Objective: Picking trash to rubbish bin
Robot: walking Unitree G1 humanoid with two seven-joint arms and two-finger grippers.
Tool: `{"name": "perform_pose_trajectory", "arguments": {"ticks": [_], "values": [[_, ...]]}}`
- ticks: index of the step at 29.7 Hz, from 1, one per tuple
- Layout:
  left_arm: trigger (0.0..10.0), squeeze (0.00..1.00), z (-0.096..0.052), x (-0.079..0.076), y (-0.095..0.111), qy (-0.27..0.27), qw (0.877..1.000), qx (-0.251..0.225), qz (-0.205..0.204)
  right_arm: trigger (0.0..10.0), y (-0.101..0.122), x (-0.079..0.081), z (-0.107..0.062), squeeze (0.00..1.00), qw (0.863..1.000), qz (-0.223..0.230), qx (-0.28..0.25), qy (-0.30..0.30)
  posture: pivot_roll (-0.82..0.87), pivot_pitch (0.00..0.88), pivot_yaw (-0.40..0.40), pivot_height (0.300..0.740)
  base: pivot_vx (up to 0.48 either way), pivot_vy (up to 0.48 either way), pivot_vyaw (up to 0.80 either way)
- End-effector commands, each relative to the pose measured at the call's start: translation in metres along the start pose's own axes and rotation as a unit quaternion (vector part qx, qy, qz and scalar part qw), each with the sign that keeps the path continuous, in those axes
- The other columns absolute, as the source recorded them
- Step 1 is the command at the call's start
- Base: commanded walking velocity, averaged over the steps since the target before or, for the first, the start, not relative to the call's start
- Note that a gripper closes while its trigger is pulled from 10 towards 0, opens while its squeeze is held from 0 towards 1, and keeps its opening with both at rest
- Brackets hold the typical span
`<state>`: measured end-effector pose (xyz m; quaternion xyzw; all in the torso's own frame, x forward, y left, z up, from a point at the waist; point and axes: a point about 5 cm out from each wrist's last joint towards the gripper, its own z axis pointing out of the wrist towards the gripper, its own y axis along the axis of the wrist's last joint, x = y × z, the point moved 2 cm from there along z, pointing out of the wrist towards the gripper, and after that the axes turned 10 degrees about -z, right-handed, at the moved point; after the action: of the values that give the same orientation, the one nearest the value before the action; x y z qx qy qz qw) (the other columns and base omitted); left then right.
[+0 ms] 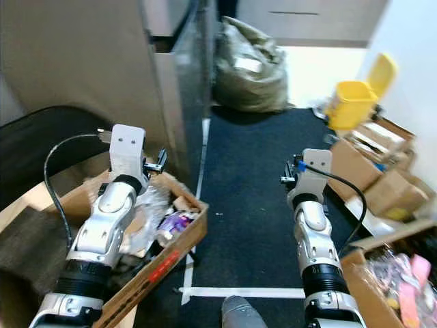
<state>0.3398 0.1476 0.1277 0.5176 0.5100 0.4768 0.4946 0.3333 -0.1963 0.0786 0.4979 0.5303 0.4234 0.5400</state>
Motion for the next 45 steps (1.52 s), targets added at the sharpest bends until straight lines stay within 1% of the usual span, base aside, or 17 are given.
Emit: {"name": "perform_pose_trajectory", "arguments": {"ticks": [1,16,19,29,38,45], "values": [[10.0,0.0,0.001,-0.003,-0.004,-0.009,1.0,0.006,0.009,10.0,-0.003,0.003,-0.001,0.0,1.0,-0.003,0.008,0.002,-0.07,0.0,-0.01,0.74,0.0,0.0,-0.8],[10.0,0.0,0.0,-0.008,-0.006,-0.023,1.0,0.009,0.01,10.0,-0.008,0.007,-0.003,0.0,1.0,-0.002,0.019,0.006,-0.06,0.0,-0.013,0.74,0.0,0.0,-0.8],[10.0,0.0,-0.001,-0.009,-0.008,-0.029,0.999,0.017,0.006,10.0,-0.009,0.007,-0.004,0.0,1.0,-0.002,0.022,0.006,-0.06,0.0,-0.013,0.74,0.0,0.0,-0.8],[10.0,0.0,-0.004,-0.01,-0.015,-0.044,0.998,0.03,0.019,10.0,-0.024,0.0,-0.012,0.0,0.999,-0.012,0.046,-0.006,-0.06,0.0,-0.002,0.74,0.0,0.0,-0.8],[10.0,0.0,-0.004,-0.01,-0.014,-0.043,0.998,0.028,0.019,10.0,-0.025,-0.003,-0.013,0.0,0.999,-0.017,0.05,-0.01,-0.06,0.0,-0.002,0.74,0.0,0.0,-0.8],[10.0,0.0,-0.007,-0.01,-0.019,-0.043,0.998,0.035,0.019,10.0,-0.025,-0.005,-0.013,0.0,0.998,-0.018,0.052,-0.015,-0.06,0.0,-0.003,0.74,0.0,0.0,-0.8]]}}
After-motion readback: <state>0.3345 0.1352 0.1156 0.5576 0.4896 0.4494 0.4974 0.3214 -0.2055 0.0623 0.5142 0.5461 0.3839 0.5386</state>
